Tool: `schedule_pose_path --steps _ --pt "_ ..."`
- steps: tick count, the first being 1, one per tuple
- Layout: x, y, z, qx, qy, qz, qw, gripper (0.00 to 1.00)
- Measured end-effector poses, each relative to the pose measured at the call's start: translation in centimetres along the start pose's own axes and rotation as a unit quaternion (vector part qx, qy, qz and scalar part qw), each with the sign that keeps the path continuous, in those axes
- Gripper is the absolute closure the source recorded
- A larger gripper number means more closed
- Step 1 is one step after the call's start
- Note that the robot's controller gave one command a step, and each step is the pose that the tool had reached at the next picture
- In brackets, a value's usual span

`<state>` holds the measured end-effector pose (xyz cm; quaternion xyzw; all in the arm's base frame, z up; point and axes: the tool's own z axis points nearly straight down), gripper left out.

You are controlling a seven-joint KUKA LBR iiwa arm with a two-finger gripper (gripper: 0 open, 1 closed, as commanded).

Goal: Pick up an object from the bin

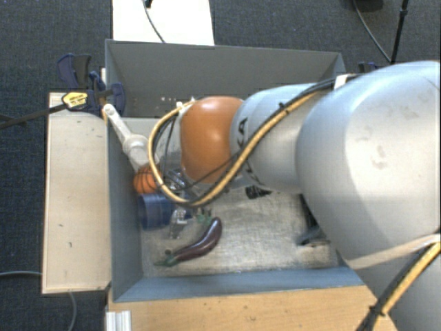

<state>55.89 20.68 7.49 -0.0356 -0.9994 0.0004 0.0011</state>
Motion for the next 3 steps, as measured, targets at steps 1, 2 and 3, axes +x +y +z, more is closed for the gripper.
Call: schedule_pose_path --steps 1,2,3 --pt "-1.1 1.3 -12.3 -0.001 -0.0021 -0.027 0.9996 1.00" --pt "-1.1 1.3 -12.3 -0.001 -0.0021 -0.026 0.9997 1.00" --pt "-1.3 1.0 -15.8 0.000 0.0000 -0.068 0.9977 1.00"
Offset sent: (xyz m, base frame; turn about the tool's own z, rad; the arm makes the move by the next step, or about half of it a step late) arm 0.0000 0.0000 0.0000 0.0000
